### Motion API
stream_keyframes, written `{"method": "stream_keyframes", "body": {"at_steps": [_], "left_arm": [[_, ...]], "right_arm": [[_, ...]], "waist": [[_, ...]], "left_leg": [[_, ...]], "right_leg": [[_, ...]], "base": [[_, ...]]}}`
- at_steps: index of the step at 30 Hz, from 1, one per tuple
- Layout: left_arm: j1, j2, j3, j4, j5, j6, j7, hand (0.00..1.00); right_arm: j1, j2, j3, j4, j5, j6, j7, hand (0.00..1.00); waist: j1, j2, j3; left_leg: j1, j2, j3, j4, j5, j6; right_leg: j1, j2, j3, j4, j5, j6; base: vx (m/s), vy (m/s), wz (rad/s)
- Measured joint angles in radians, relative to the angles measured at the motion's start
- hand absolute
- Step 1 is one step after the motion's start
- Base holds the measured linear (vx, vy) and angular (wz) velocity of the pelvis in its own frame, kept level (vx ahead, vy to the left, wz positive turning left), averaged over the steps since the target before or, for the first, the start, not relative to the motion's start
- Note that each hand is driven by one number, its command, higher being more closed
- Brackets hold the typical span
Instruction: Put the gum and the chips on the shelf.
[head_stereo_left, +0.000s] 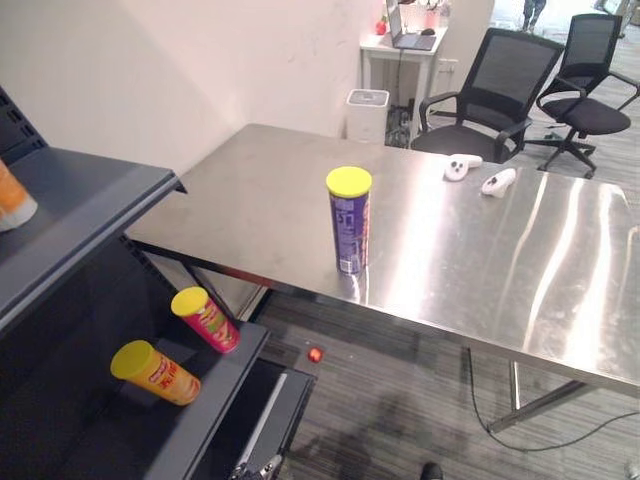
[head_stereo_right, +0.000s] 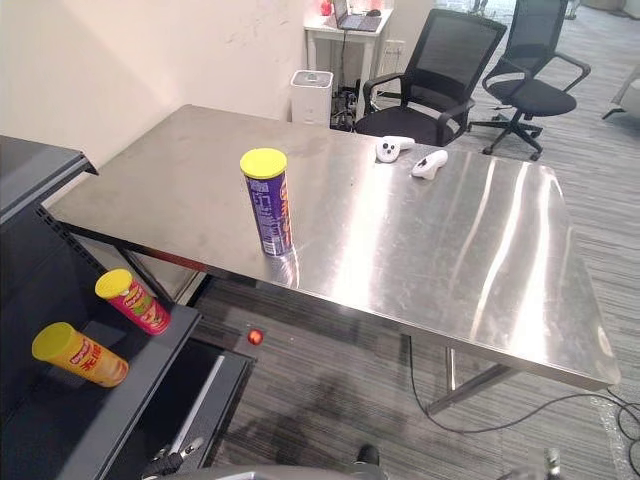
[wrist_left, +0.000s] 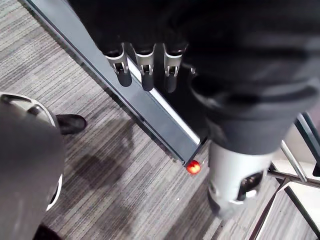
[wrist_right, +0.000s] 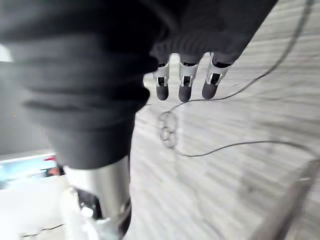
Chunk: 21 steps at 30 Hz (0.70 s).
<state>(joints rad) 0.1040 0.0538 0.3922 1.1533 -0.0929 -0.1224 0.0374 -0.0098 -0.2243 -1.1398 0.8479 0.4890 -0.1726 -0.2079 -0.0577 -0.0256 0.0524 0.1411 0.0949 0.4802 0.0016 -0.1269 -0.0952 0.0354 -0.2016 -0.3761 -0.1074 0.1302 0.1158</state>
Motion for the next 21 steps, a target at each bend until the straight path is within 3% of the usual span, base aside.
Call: {"method": "stream_keyframes", "body": {"at_steps": [4, 9, 16, 21], "left_arm": [[0.005, -0.001, -0.015, -0.002, 0.024, 0.000, 0.000, 0.00], [0.008, -0.006, -0.038, -0.012, 0.038, 0.001, 0.000, 0.00], [0.015, -0.012, -0.042, -0.039, 0.070, 0.001, -0.001, 0.00], [0.012, -0.012, -0.053, -0.052, 0.073, 0.001, -0.003, 0.00]], "right_arm": [[-0.011, -0.004, 0.093, -0.377, -0.120, -0.019, -0.089, 0.00], [-0.051, -0.002, 0.182, -0.652, -0.299, -0.040, -0.134, 0.00], [-0.060, 0.002, 0.286, -0.853, -0.403, -0.050, -0.106, 0.00], [-0.026, 0.010, 0.450, -0.916, -0.411, -0.052, -0.007, 0.00]], "waist": [[-0.002, -0.003, -0.021], [0.006, -0.007, -0.027], [0.008, -0.009, -0.029], [0.017, -0.018, -0.027]], "left_leg": [[-0.010, -0.002, -0.002, 0.002, 0.000, 0.000], [-0.020, -0.003, -0.009, 0.003, 0.000, 0.001], [-0.033, -0.006, -0.034, 0.002, 0.002, 0.003], [-0.033, -0.006, -0.061, 0.002, 0.002, 0.003]], "right_leg": [[-0.016, -0.002, 0.004, 0.000, 0.002, 0.001], [-0.028, -0.003, 0.003, 0.000, 0.003, 0.003], [-0.031, -0.005, -0.005, 0.000, 0.004, 0.004], [-0.029, -0.005, -0.009, 0.001, 0.004, 0.004]], "base": [[0.00, -0.004, -0.01], [-0.01, -0.009, 0.01], [0.00, -0.009, 0.04], [-0.01, -0.004, 0.01]]}}
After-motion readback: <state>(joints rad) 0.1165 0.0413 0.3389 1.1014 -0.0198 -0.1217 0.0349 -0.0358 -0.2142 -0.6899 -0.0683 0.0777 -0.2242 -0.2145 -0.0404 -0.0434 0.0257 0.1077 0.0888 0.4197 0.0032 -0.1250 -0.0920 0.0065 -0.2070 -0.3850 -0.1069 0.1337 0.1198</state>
